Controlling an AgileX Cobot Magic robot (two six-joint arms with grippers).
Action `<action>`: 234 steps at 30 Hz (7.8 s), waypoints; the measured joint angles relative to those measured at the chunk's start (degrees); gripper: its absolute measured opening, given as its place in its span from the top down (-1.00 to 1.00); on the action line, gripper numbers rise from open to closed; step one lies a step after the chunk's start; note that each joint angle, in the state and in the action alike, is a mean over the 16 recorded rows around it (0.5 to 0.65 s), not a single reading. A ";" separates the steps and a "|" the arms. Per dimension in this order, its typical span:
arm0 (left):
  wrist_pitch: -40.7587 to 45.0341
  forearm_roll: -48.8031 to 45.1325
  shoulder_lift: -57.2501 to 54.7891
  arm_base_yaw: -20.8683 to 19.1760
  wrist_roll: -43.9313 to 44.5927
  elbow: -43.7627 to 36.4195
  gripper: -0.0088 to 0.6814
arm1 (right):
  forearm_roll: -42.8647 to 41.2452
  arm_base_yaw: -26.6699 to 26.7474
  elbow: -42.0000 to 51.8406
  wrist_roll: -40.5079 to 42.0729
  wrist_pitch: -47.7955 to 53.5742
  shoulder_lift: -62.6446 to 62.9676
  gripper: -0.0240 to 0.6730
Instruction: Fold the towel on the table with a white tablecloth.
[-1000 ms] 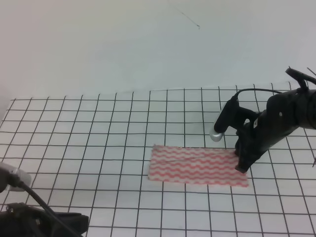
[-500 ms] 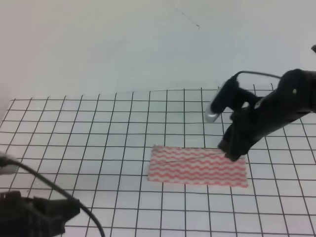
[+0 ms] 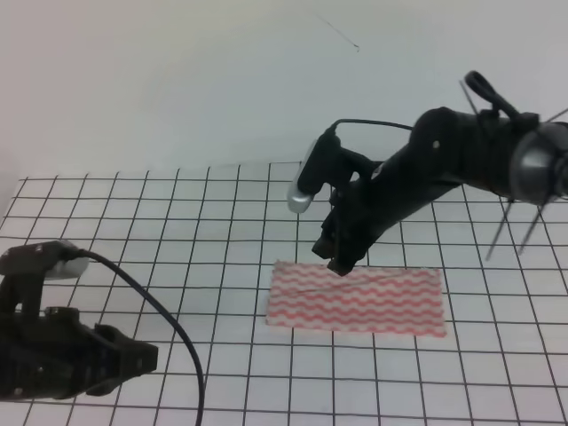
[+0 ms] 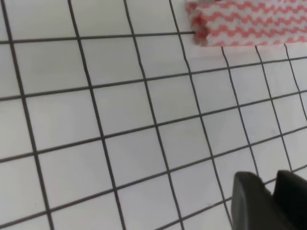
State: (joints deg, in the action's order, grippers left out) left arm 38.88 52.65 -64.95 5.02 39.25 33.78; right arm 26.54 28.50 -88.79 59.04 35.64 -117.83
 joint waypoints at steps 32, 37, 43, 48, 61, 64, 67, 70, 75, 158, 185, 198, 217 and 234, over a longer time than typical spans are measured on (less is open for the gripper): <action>-1.37 3.66 -3.41 0.00 4.69 0.95 0.71 | -0.79 0.39 -8.85 3.40 18.14 -9.97 0.29; -1.37 3.69 -3.41 0.00 4.70 0.95 0.71 | -0.15 0.40 -8.85 4.02 17.58 -9.99 0.50; -1.37 3.76 -3.41 0.00 4.78 0.95 0.71 | 1.36 0.54 -9.17 5.78 17.33 -9.95 0.66; -1.37 3.76 -3.41 0.00 4.88 0.95 0.71 | 2.45 1.05 -9.90 7.17 17.17 -9.96 0.57; -1.26 3.76 -3.41 0.00 5.01 0.95 0.71 | 0.07 2.96 -11.31 8.22 16.73 -11.38 0.23; -1.22 3.81 -3.41 0.00 5.01 0.95 0.71 | -0.47 3.12 -11.34 8.22 16.84 -11.57 0.29; -1.18 3.93 -3.41 0.00 5.00 0.95 0.71 | -0.58 3.17 -11.39 8.22 16.99 -11.49 0.39; -1.17 3.99 -3.45 0.00 4.99 0.95 0.71 | -0.65 3.17 -11.55 8.22 17.15 -11.13 0.52; -1.04 4.08 -3.45 0.00 5.00 0.95 0.70 | -0.78 3.17 -12.15 8.22 17.29 -10.38 0.73; -2.14 3.98 -14.67 10.10 14.08 14.57 0.62 | 1.72 -17.60 -4.55 -20.34 26.97 -1.30 0.18; -3.30 4.22 -19.39 10.38 13.97 18.74 0.30 | 0.36 -17.08 5.23 -34.24 12.97 -1.08 0.18; -2.73 4.21 -19.48 10.39 13.86 18.75 0.30 | -2.00 -15.55 5.15 -38.77 12.53 -3.62 0.13; -2.34 4.24 -19.39 10.38 14.00 18.74 0.30 | -1.94 -13.10 4.79 -40.33 10.25 -5.03 0.10; -2.14 4.46 -19.43 10.38 13.89 18.74 0.29 | -1.24 -12.84 5.12 -39.04 10.40 -1.83 0.80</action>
State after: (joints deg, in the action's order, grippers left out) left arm 36.74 57.11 -84.39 15.41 53.14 52.52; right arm 25.30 15.65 -83.66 20.00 46.03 -119.66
